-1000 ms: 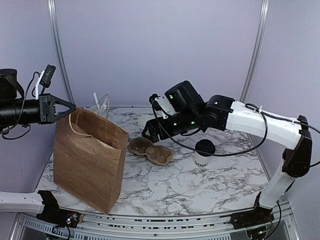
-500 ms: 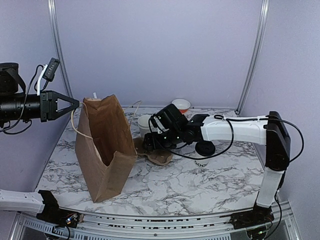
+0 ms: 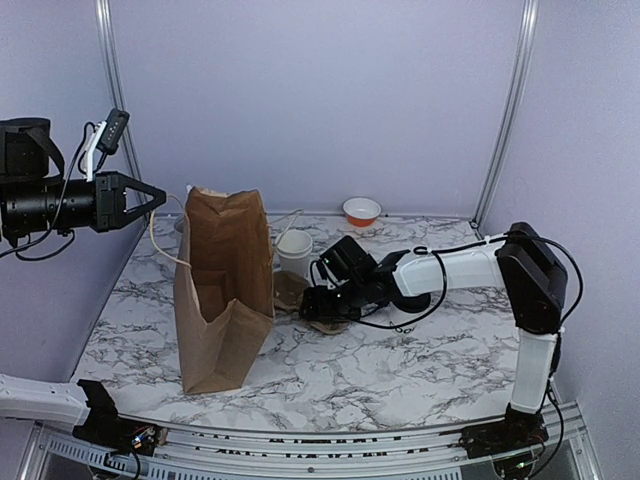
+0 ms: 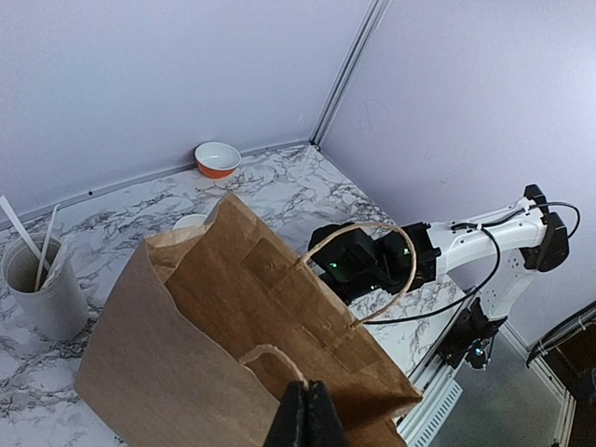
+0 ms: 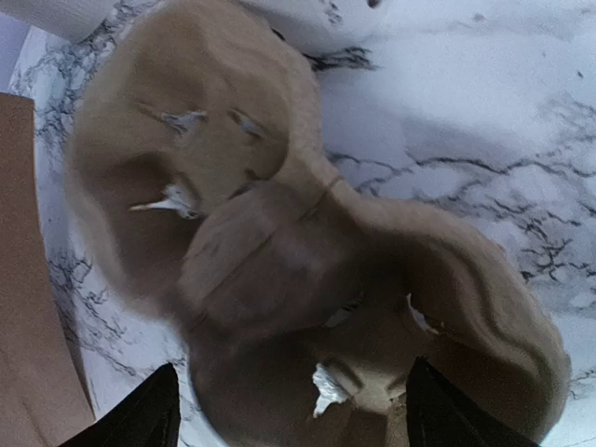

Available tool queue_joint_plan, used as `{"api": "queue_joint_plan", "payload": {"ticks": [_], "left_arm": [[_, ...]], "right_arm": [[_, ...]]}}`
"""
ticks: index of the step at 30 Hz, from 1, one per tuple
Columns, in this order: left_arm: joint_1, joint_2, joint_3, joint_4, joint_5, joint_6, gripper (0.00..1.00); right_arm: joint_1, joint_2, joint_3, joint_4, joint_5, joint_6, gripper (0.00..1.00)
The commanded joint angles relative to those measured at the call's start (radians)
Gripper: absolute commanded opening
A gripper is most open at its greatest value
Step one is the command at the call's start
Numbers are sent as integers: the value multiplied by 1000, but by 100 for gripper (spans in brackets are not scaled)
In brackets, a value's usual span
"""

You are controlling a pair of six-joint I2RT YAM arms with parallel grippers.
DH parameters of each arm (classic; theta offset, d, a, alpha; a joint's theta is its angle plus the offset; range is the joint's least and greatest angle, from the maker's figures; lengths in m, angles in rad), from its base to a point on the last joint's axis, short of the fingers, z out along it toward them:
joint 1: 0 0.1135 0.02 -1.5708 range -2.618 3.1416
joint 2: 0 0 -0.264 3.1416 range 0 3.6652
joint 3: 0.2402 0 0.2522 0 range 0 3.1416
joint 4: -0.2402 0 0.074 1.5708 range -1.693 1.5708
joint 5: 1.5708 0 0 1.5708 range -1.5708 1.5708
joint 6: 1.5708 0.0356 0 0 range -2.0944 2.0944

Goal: Pack the takeout coffee

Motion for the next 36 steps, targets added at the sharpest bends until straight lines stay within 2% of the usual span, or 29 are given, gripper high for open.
{"api": "queue_joint_plan", "payload": {"ticks": [1, 9, 17, 22, 36], "left_arm": [[4, 0, 41, 43, -20, 7, 0], [4, 4, 38, 45, -24, 8, 0], [4, 7, 41, 48, -19, 10, 0], [4, 10, 42, 54, 1, 8, 0], [4, -9, 13, 71, 16, 16, 0]], "right_arm": [[-32, -53, -41, -5, -7, 1, 81], [-136, -119, -43, -99, 66, -64, 83], [-111, -39, 90, -161, 72, -84, 83], [-78, -16, 130, -227, 165, -54, 82], [-90, 39, 115, -177, 181, 50, 81]]}}
